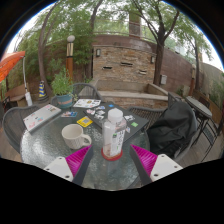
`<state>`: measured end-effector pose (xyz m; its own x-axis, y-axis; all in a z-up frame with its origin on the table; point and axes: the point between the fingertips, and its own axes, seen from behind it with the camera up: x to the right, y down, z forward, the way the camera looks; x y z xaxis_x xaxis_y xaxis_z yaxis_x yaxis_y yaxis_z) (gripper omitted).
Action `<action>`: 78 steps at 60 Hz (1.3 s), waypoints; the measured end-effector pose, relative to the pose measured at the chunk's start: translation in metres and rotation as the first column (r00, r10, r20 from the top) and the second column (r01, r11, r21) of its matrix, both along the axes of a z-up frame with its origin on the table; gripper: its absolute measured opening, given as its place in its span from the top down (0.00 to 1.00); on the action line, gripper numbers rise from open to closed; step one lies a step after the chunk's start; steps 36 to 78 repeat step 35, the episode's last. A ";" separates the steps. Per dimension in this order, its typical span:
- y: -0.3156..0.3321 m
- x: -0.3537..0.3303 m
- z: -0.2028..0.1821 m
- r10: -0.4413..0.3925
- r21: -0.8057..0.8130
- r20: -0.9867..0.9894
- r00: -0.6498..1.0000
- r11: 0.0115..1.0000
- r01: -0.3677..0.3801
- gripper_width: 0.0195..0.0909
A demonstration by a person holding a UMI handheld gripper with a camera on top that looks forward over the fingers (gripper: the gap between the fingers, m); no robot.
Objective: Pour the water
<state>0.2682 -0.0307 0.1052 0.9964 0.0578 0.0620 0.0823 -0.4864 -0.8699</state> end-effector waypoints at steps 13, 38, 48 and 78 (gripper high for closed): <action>-0.121 -0.072 0.110 -0.114 -0.042 -0.054 0.992 0.993 0.112 0.10; -0.217 -0.124 0.222 -0.068 -0.016 -0.077 0.995 0.998 0.067 0.10; -0.217 -0.124 0.222 -0.068 -0.016 -0.077 0.995 0.998 0.067 0.10; -0.217 -0.124 0.222 -0.068 -0.016 -0.077 0.995 0.998 0.067 0.10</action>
